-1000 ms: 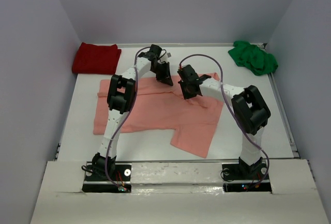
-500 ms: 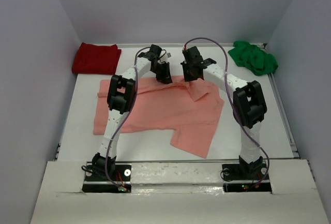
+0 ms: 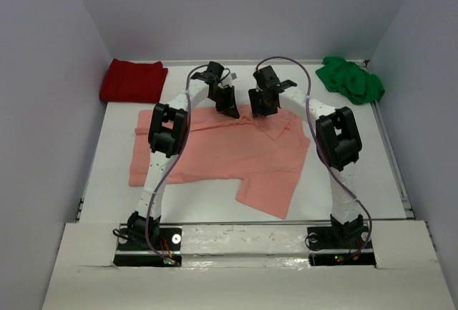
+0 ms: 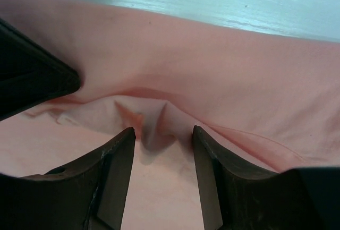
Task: Fold and stack the t-shirts
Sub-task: Fold the flattened tshirt in 1/3 of the way
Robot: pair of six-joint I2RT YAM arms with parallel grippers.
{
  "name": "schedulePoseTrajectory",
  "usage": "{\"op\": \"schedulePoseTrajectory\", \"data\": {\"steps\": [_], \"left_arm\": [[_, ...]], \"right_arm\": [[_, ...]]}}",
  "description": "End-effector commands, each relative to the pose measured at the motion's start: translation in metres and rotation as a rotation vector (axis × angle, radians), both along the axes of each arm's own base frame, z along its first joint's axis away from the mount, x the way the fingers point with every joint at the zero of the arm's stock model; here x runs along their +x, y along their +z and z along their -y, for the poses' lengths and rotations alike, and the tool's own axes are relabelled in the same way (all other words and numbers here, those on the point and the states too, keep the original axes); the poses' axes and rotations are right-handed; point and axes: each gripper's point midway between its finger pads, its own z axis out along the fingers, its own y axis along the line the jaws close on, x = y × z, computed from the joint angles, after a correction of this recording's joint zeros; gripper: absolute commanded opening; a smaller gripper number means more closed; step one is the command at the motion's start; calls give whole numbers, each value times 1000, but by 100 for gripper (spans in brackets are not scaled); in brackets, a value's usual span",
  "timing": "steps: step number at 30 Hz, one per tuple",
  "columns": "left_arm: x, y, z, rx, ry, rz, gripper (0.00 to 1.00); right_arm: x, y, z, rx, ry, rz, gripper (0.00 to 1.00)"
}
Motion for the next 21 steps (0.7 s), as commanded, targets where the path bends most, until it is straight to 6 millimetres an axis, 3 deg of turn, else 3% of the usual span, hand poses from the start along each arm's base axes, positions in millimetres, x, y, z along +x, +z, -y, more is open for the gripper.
{"op": "schedulePoseTrajectory", "data": {"steps": [1, 11, 21], "left_arm": [[-17, -44, -18, 129, 8, -92, 3], [-16, -45, -18, 130, 10, -94, 3], [-14, -42, -17, 129, 15, -93, 3]], "right_arm": [[-9, 57, -9, 107, 7, 61, 53], [-34, 68, 0, 110, 10, 28, 52], [-57, 30, -1, 127, 5, -83, 51]]}}
